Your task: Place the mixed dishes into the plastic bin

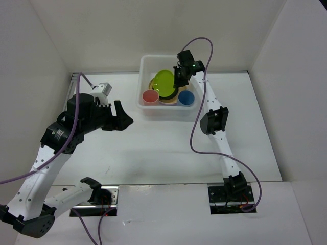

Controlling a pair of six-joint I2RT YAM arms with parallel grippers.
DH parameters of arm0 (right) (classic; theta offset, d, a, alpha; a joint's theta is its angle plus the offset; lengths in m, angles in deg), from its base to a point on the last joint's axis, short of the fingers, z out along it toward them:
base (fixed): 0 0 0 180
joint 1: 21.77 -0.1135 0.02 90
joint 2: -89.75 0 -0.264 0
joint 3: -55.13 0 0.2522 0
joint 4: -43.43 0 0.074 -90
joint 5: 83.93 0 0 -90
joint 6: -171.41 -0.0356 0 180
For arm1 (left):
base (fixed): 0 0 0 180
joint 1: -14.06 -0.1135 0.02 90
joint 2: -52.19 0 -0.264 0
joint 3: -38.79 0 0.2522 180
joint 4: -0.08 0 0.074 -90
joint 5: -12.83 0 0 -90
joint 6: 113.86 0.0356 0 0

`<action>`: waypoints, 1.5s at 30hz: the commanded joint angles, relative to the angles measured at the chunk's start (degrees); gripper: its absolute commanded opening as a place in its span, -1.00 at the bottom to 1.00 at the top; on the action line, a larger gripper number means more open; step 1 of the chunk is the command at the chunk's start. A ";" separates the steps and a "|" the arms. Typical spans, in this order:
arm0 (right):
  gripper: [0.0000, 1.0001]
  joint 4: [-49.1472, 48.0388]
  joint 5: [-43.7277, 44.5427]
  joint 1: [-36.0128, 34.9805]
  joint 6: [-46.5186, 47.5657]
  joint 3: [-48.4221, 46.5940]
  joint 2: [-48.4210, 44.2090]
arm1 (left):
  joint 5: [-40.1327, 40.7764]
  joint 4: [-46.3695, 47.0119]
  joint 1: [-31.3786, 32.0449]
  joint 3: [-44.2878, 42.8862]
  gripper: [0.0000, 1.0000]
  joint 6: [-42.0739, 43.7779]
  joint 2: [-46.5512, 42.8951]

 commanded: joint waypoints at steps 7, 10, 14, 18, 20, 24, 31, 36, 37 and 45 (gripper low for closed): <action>-0.34 0.21 0.88 -0.69 0.82 -1.85 -0.32 | 0.04 1.00 -0.24 0.30 0.69 1.13 -0.19; -0.16 0.21 1.49 -0.69 0.82 -1.85 -0.32 | 0.04 1.00 -0.24 0.30 0.69 1.13 -0.19; 0.09 0.21 2.11 -0.69 0.30 -2.38 -0.85 | 0.04 1.00 -0.24 0.30 0.69 1.66 -0.19; 0.34 0.21 3.34 -0.16 0.30 -2.90 -2.95 | 0.04 1.00 -0.24 0.30 0.69 1.66 -0.19; 0.39 0.21 3.34 -0.16 -0.23 -3.43 -4.18 | 0.04 1.00 -0.24 0.30 0.69 1.66 -0.19; 0.45 0.21 4.57 -0.16 -0.23 -3.96 -10.05 | 0.04 1.52 -0.24 0.30 0.69 1.66 -0.19; 0.93 1.79 10.10 -1.82 -2.25 -1.07 -27.69 | 0.04 2.05 -0.24 -0.23 0.79 2.71 -0.27; 1.00 5.47 22.48 -8.50 -5.40 6.82 -39.59 | -1.99 5.39 -0.76 1.18 1.00 3.24 -2.99; 1.00 6.62 27.29 -9.64 -6.20 8.50 -41.17 | -1.99 6.00 -0.76 1.18 1.00 3.24 -3.00; 1.00 3.23 27.78 -14.30 -12.44 42.37 -66.52 | 0.74 10.48 -0.76 2.94 1.00 3.24 -5.28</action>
